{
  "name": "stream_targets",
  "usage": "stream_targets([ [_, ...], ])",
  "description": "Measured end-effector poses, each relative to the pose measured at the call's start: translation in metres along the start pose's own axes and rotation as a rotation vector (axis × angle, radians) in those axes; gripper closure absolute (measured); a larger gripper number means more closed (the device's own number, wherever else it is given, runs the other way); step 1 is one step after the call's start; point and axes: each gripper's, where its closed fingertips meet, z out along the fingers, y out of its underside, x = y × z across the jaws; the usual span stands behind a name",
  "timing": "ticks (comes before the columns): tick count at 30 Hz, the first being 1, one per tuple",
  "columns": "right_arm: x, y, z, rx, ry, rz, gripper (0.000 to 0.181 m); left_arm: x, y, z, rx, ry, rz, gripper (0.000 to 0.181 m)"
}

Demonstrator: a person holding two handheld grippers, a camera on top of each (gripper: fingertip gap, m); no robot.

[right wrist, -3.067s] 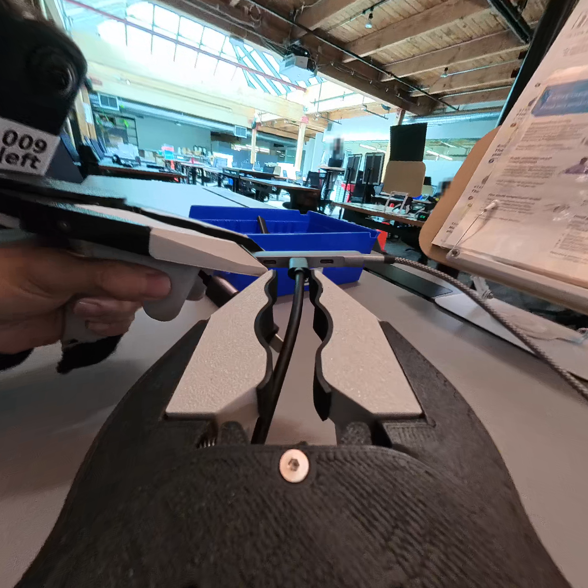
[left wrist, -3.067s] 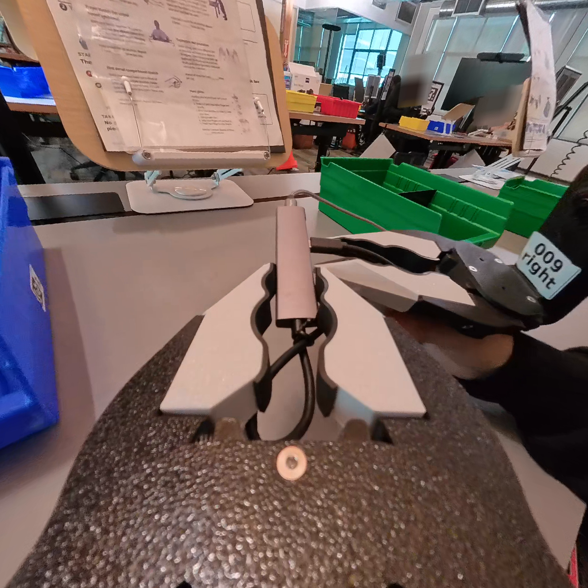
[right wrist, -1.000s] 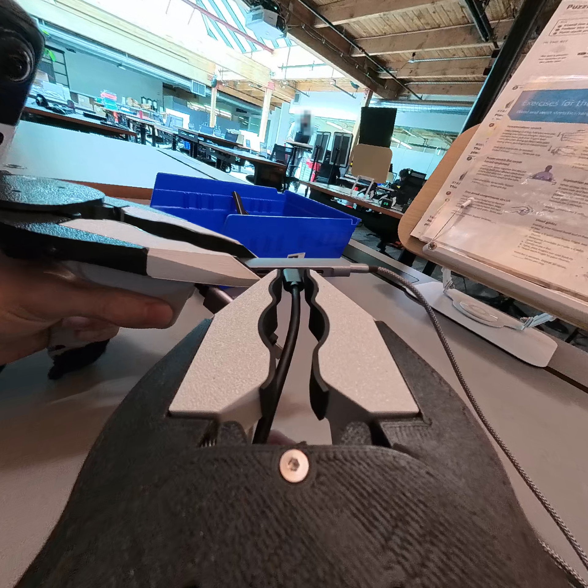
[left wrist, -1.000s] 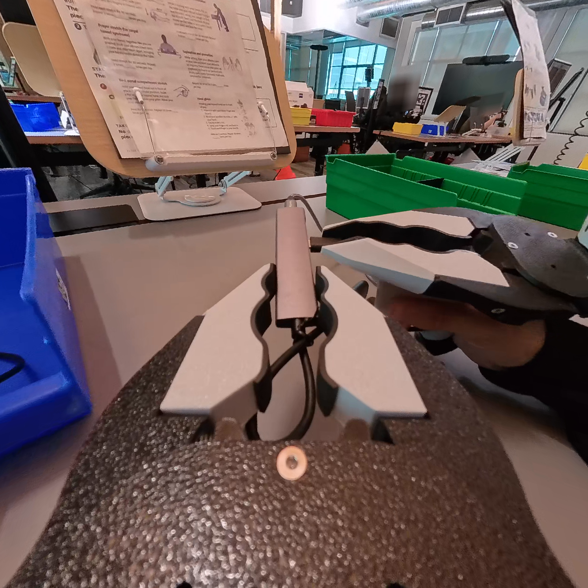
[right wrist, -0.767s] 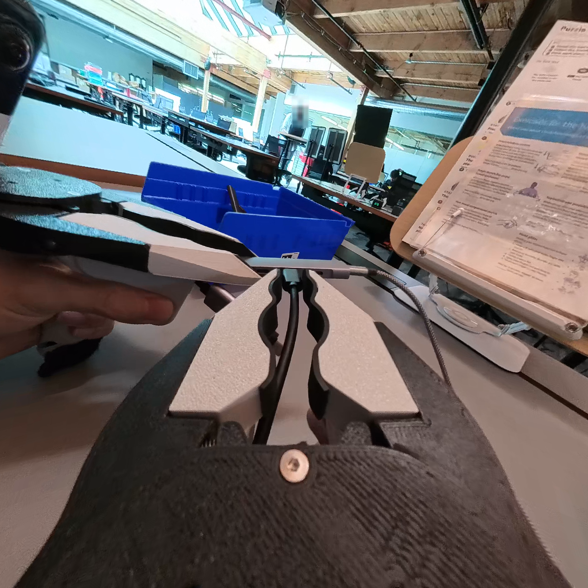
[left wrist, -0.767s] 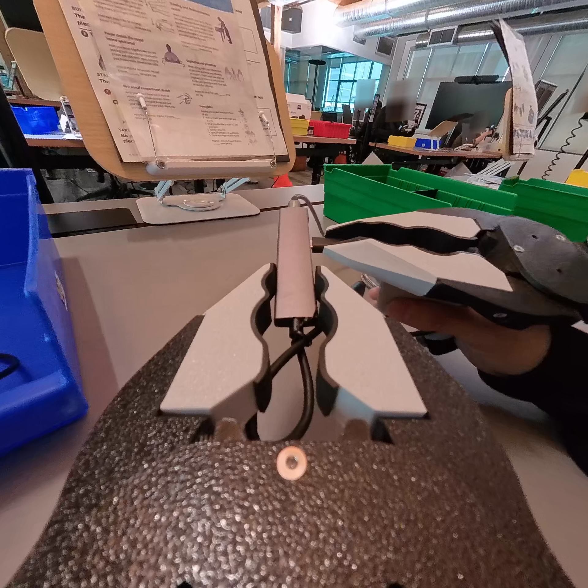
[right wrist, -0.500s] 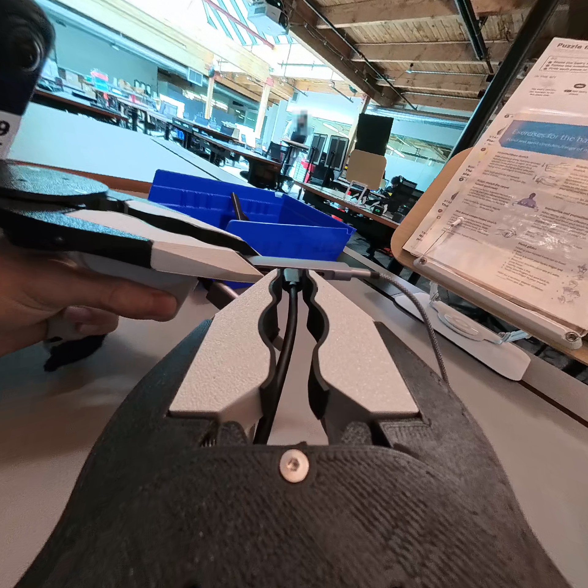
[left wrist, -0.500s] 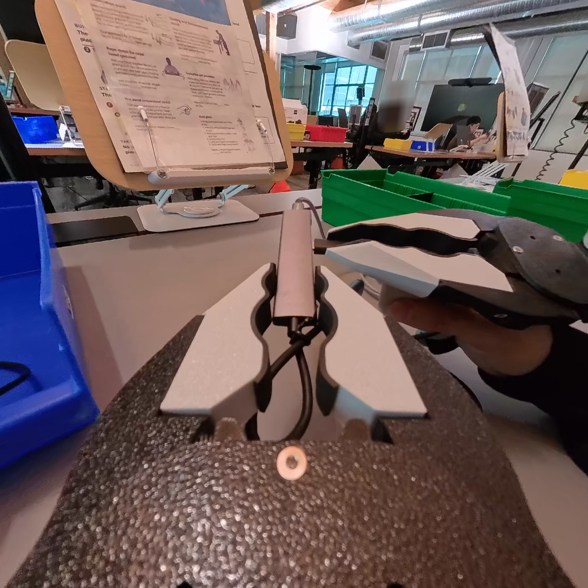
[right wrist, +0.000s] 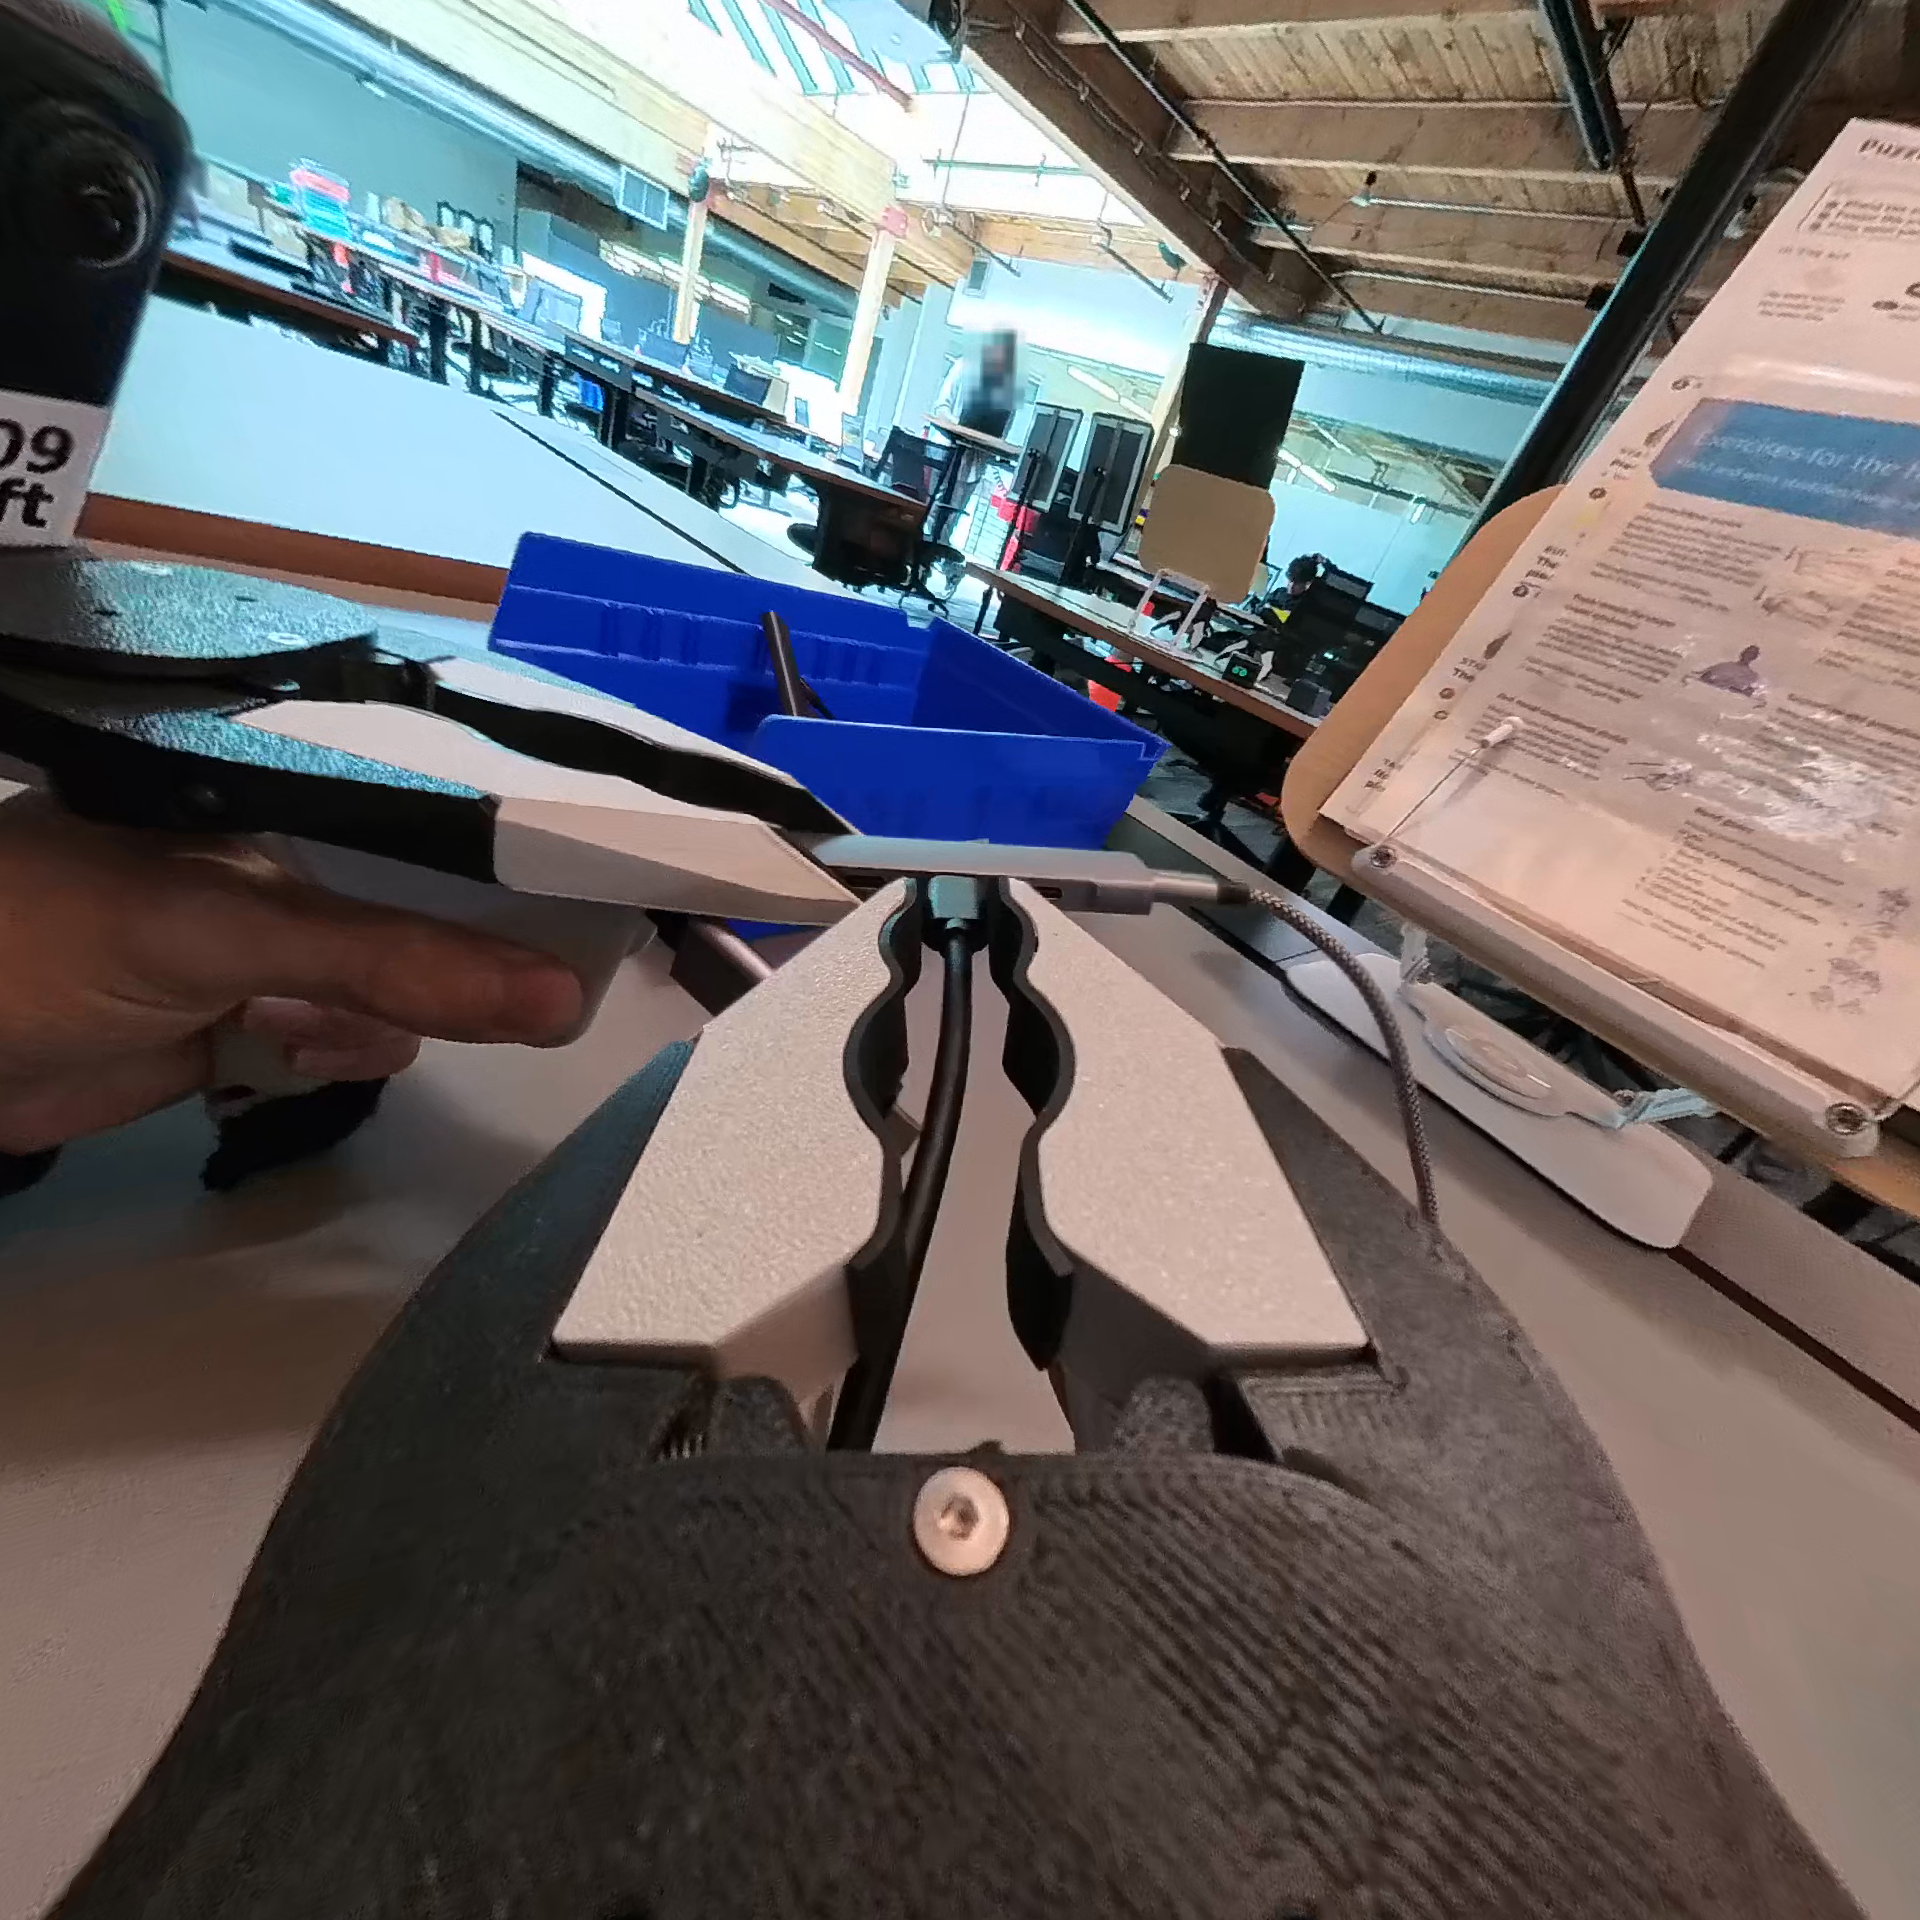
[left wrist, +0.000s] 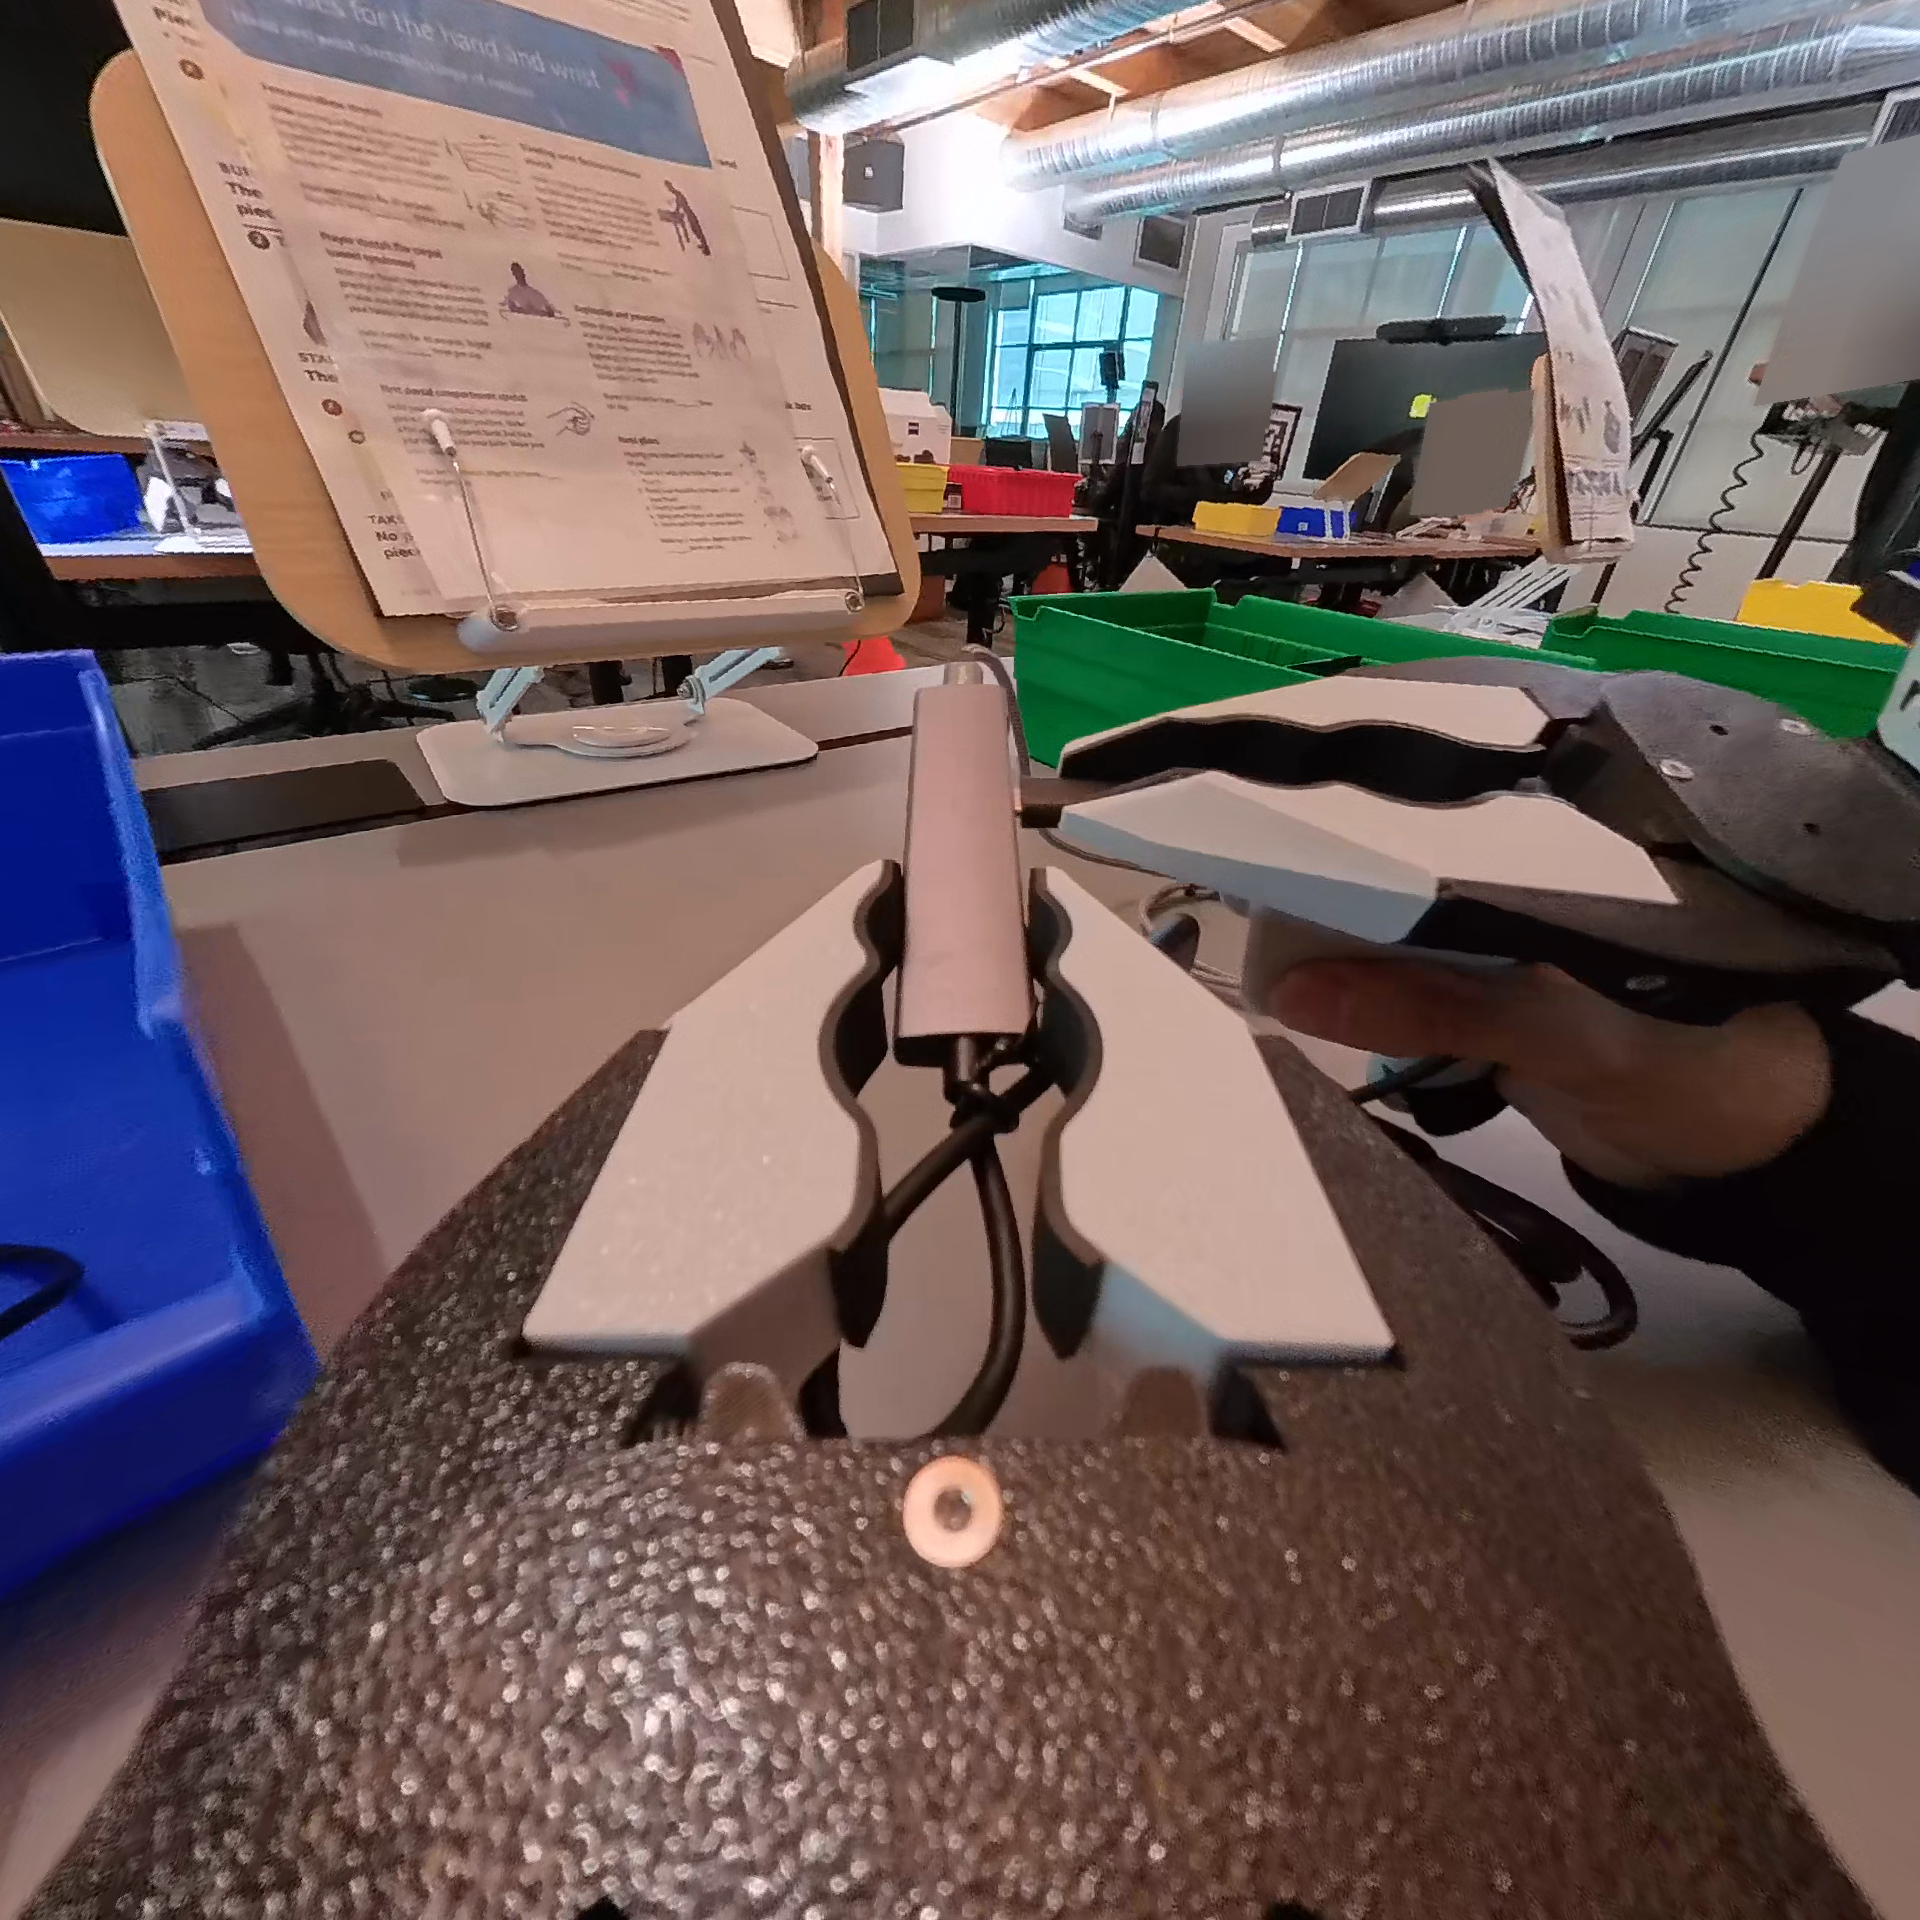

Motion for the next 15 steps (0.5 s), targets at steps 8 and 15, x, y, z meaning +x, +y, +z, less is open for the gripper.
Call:
stream_targets([
  [8,0.0037,-0.0025,-0.01,-0.005,0.012,0.01,0.17,0.0109,-0.0024,0.0029,-0.006,-0.027,0.011,0.159],
  [15,-0.0015,-0.0021,-0.0104,-0.028,0.005,-0.025,0.17,0.0116,-0.0002,-0.0013,0.027,0.003,-0.059,0.159],
])
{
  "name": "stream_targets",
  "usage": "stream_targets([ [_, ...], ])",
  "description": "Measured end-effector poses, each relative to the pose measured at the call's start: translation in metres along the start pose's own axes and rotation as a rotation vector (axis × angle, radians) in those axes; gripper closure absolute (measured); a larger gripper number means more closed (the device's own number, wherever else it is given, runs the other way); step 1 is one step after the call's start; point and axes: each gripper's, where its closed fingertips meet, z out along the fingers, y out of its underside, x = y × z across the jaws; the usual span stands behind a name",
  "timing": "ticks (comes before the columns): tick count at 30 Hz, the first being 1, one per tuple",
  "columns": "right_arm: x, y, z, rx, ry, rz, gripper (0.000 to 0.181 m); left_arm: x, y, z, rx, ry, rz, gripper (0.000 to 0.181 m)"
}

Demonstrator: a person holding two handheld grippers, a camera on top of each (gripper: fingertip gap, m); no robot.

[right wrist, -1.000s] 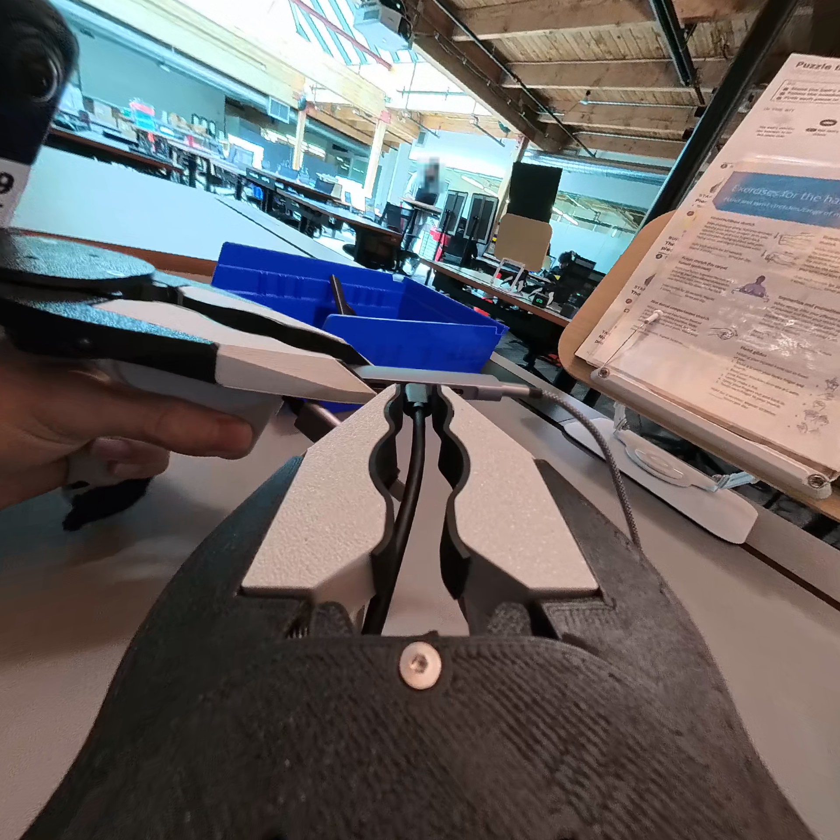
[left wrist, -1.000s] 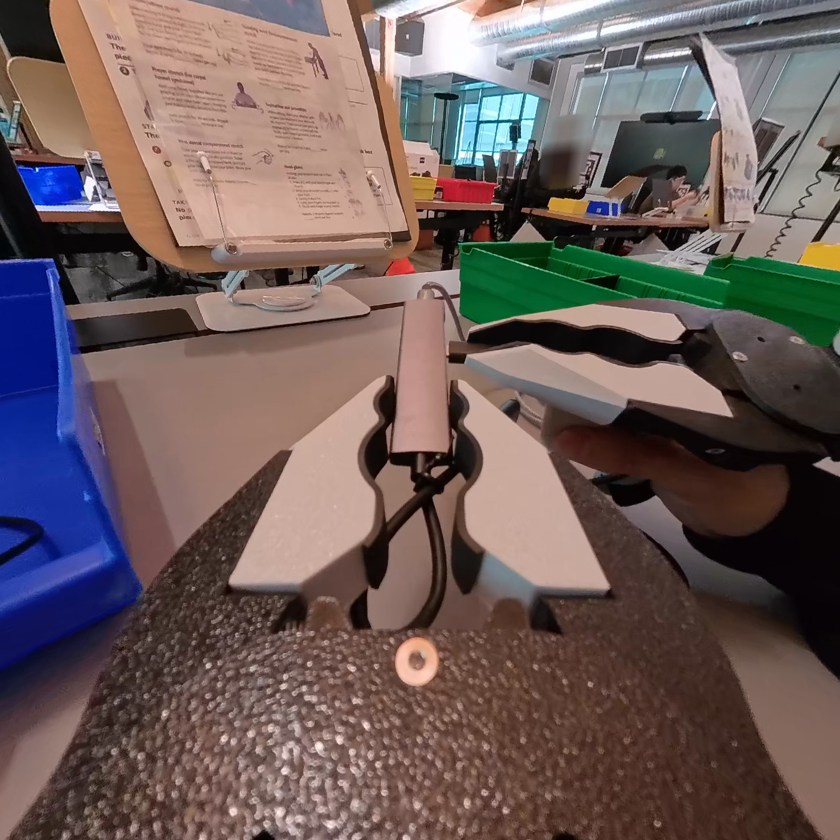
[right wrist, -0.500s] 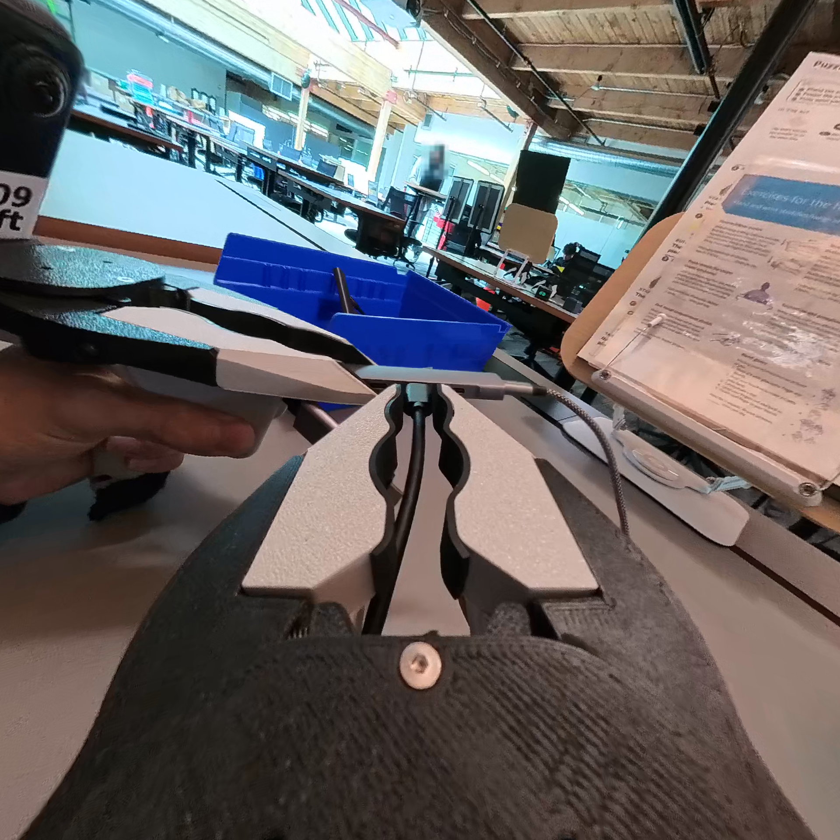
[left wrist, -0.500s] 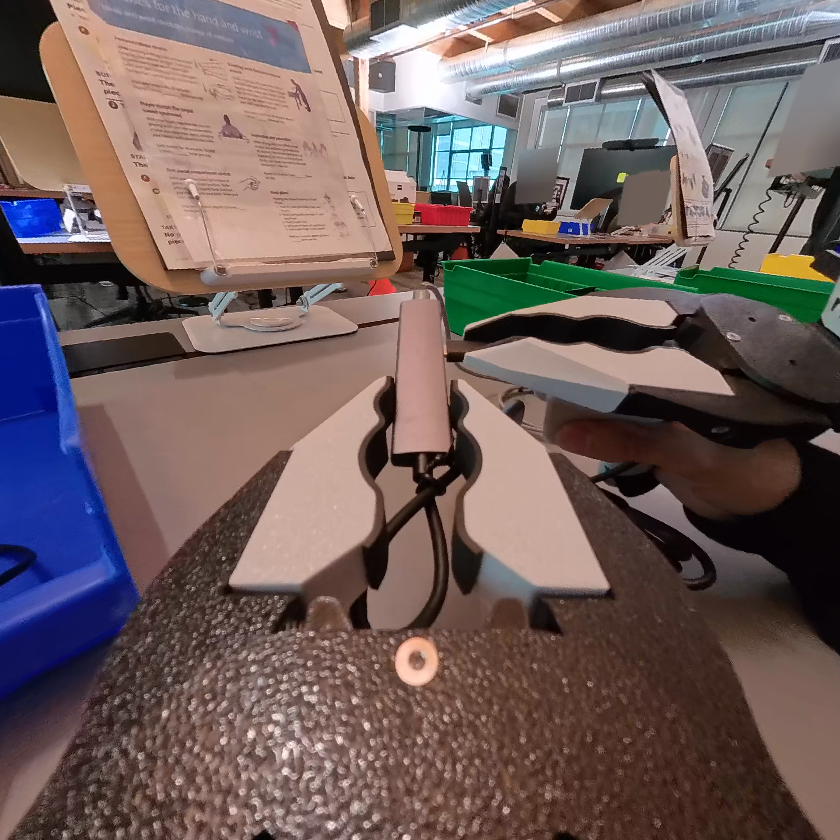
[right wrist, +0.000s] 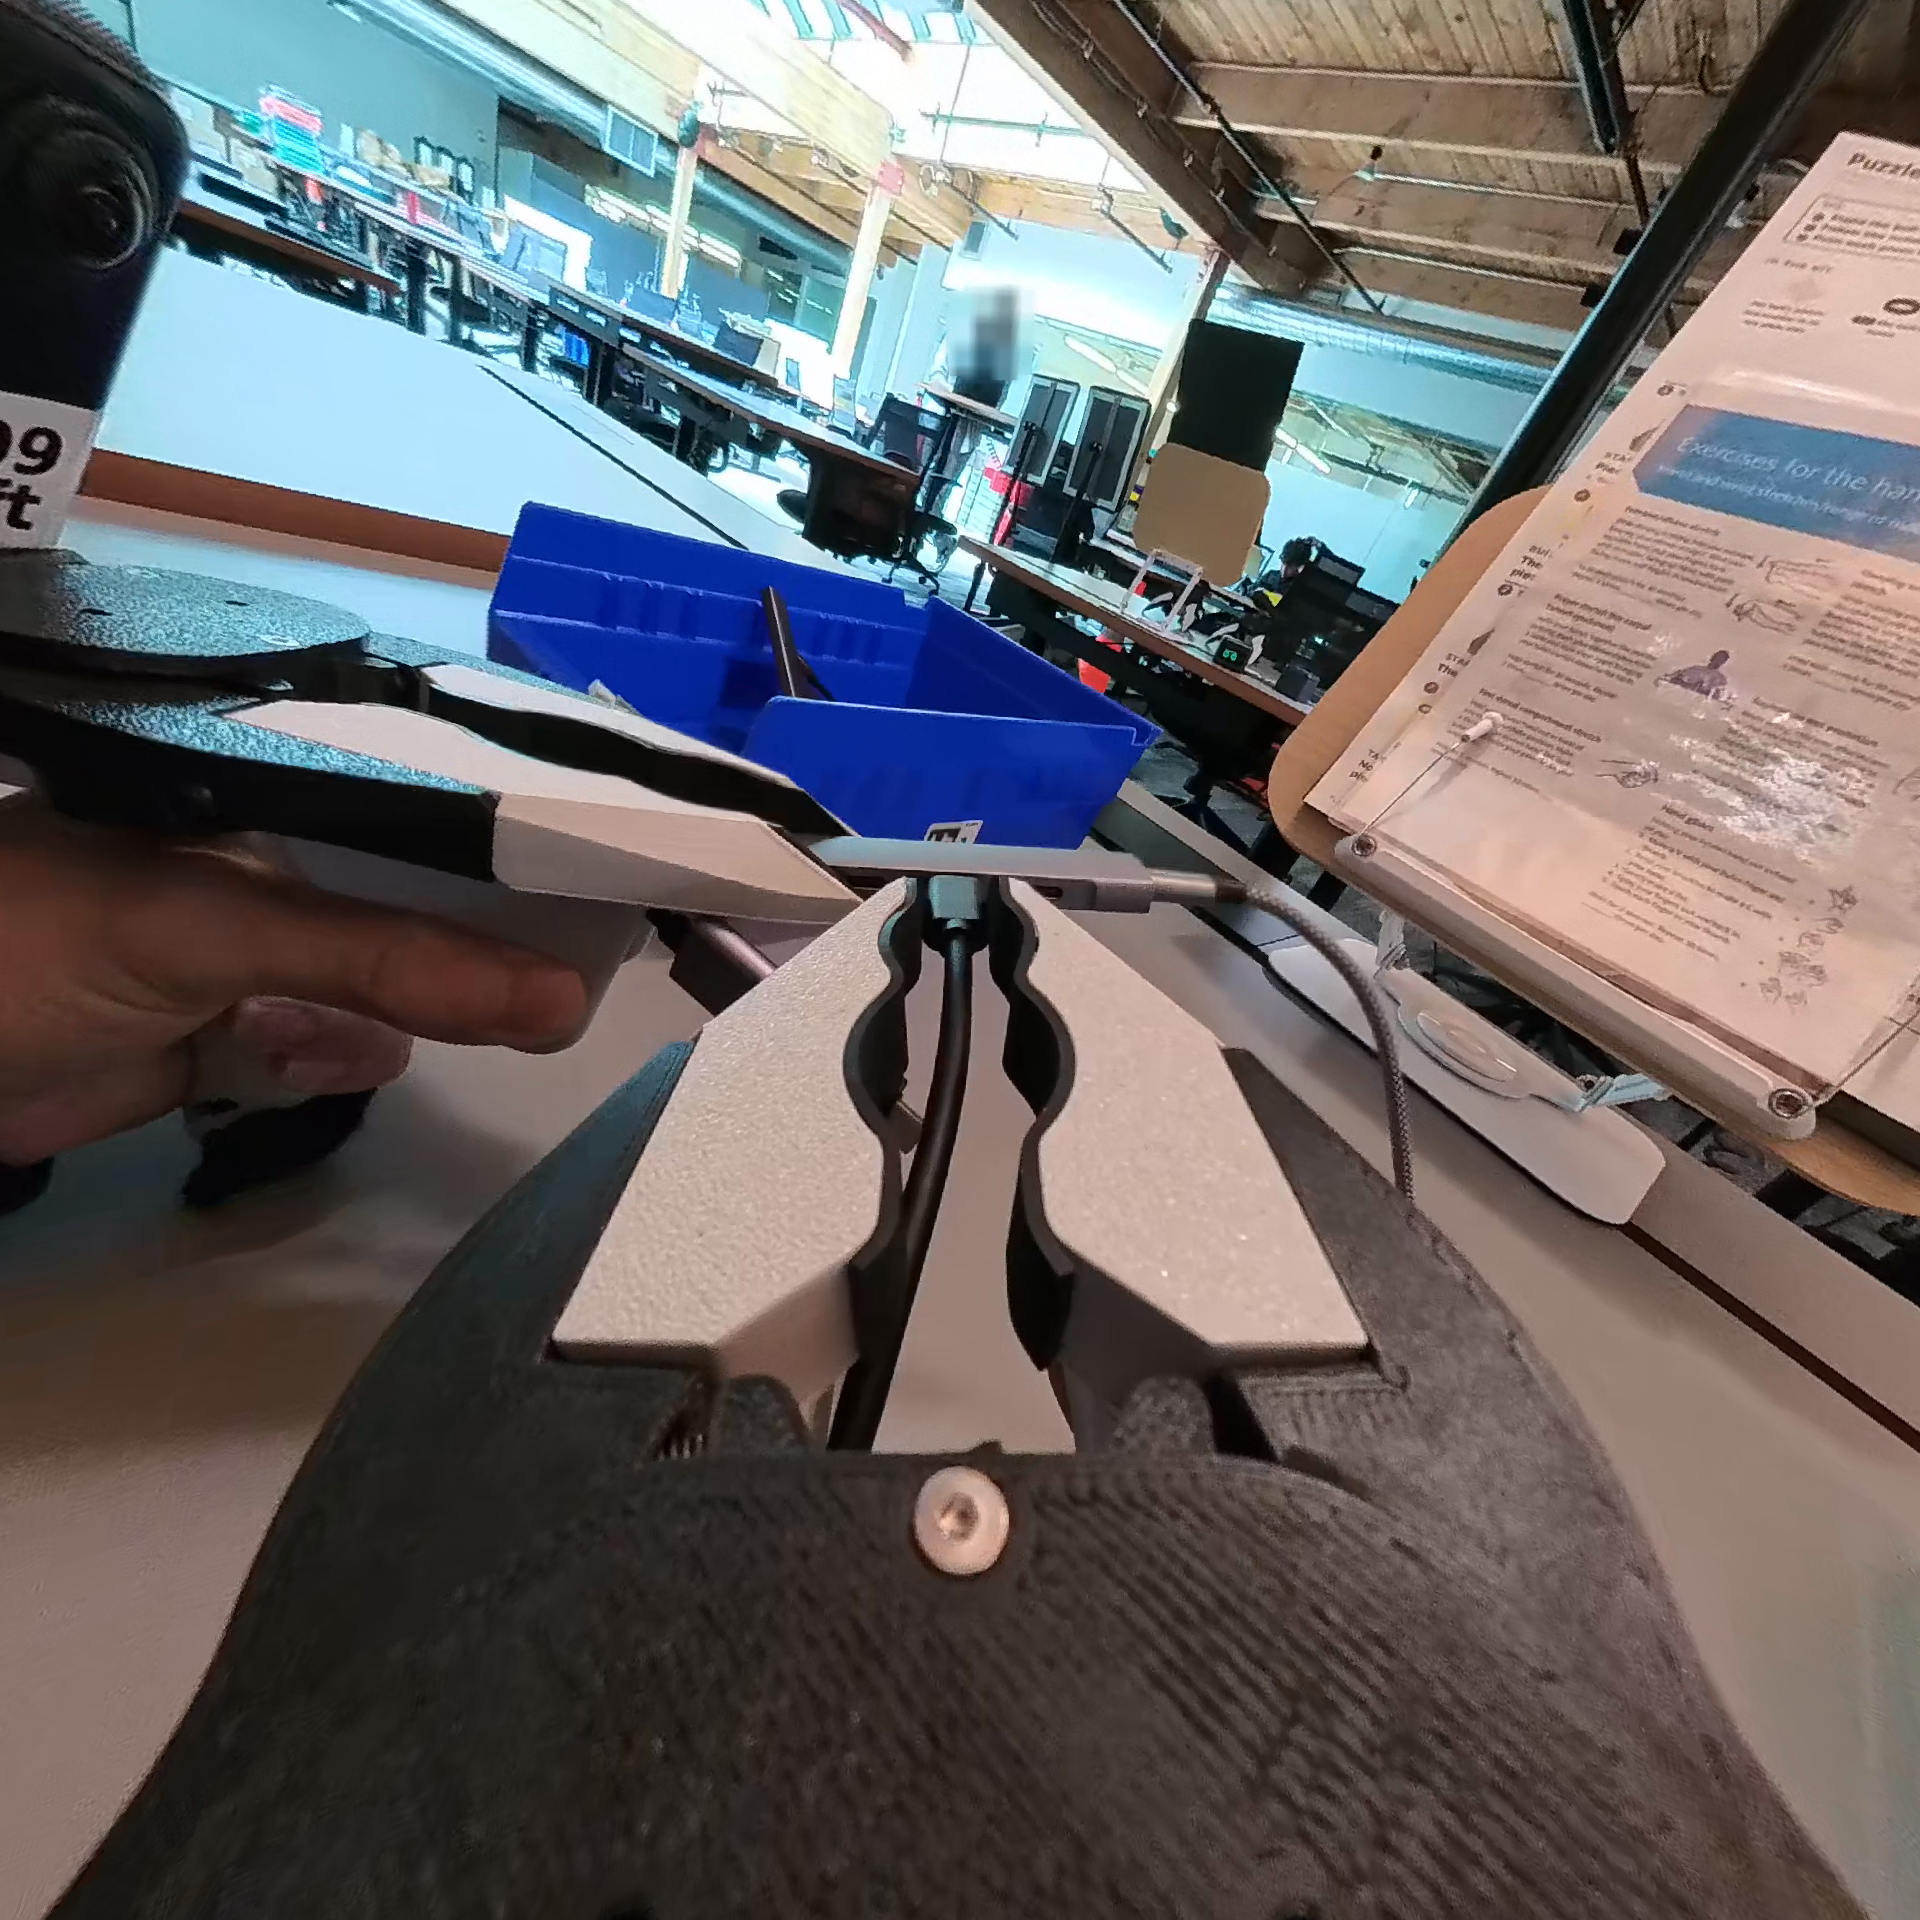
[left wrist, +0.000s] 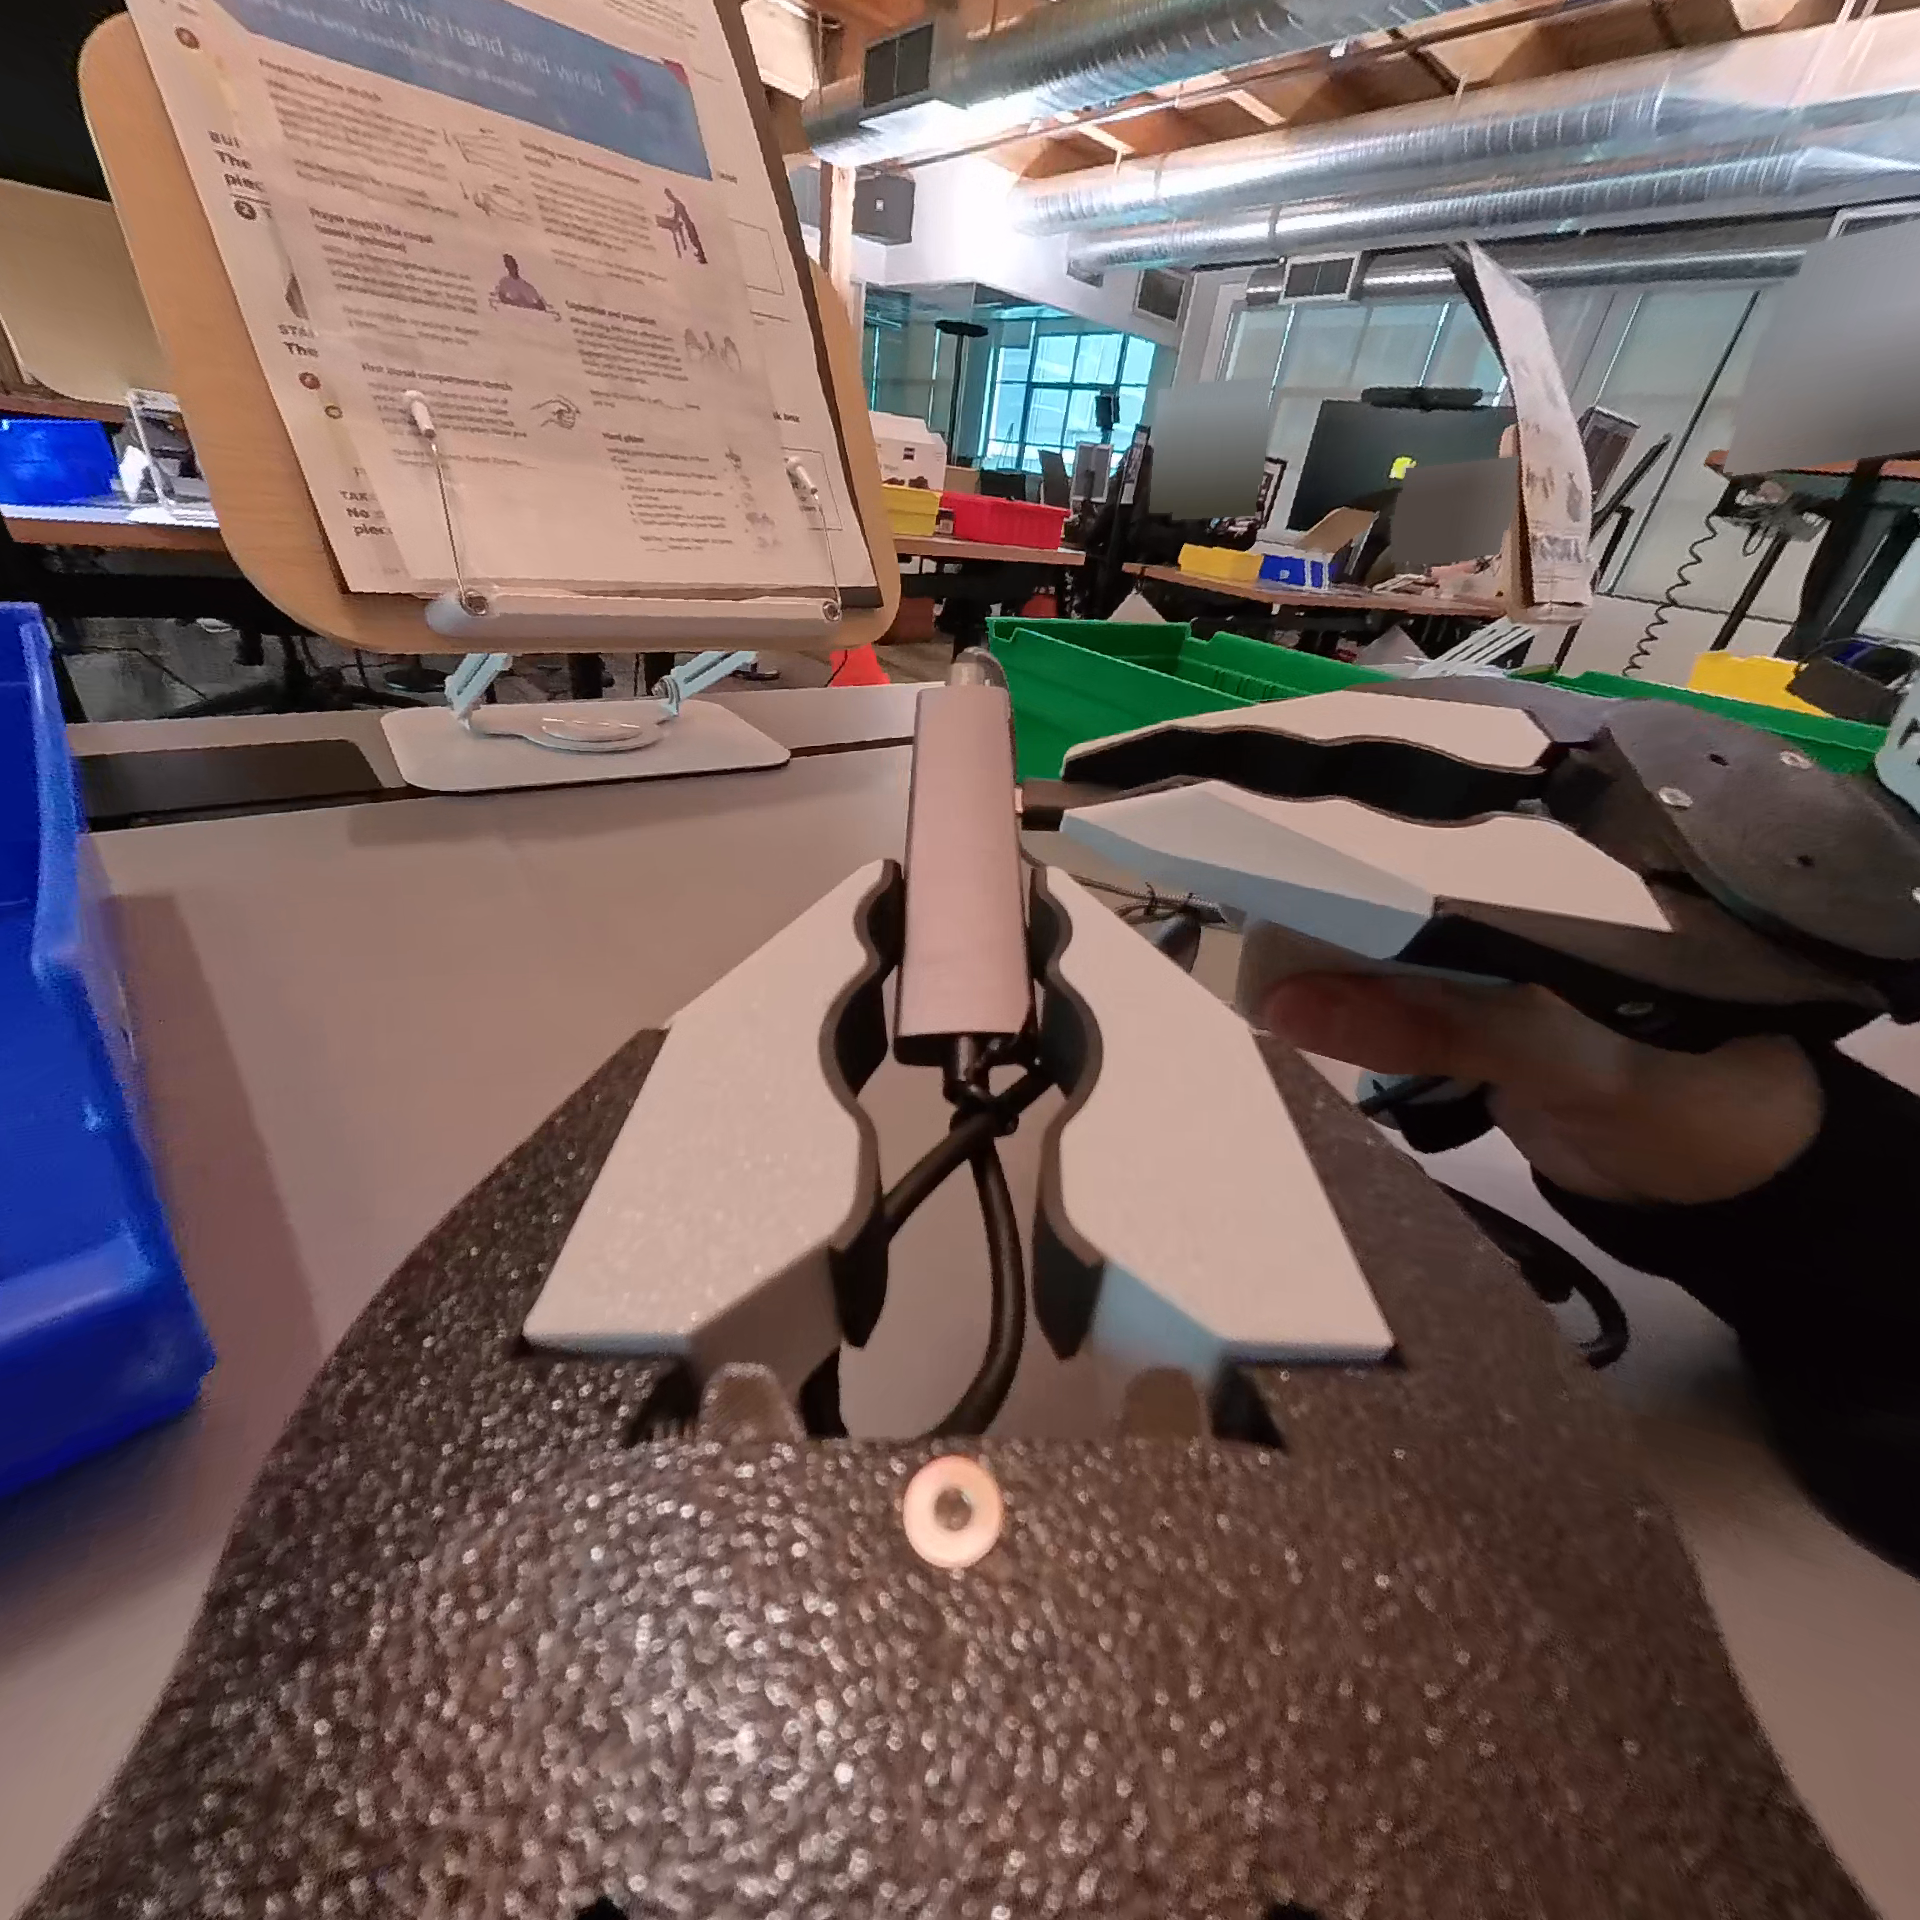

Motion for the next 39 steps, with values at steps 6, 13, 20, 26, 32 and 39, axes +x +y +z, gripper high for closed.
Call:
stream_targets([
  [6,0.001,0.001,-0.001,0.003,-0.009,0.02,0.17,0.001,0.001,0.001,-0.006,0.005,0.006,0.159],
  [13,0.001,0.001,-0.004,0.007,-0.035,0.039,0.17,0.004,0.0,0.0,-0.054,-0.019,0.035,0.159],
  [20,0.003,-0.003,-0.007,0.005,-0.076,0.129,0.17,0.005,-0.009,-0.001,-0.119,-0.056,0.066,0.159],
  [26,0.017,-0.016,-0.019,-0.003,-0.055,0.138,0.17,0.016,-0.023,0.009,-0.116,-0.047,0.115,0.158],
  [32,0.033,-0.015,-0.028,0.027,-0.037,0.218,0.171,0.026,-0.029,0.025,-0.132,-0.014,0.16,0.158],
  [39,0.071,-0.028,-0.064,0.085,0.126,0.128,0.181,-0.045,-0.064,0.011,-0.024,-0.326,0.111,0.159],
])
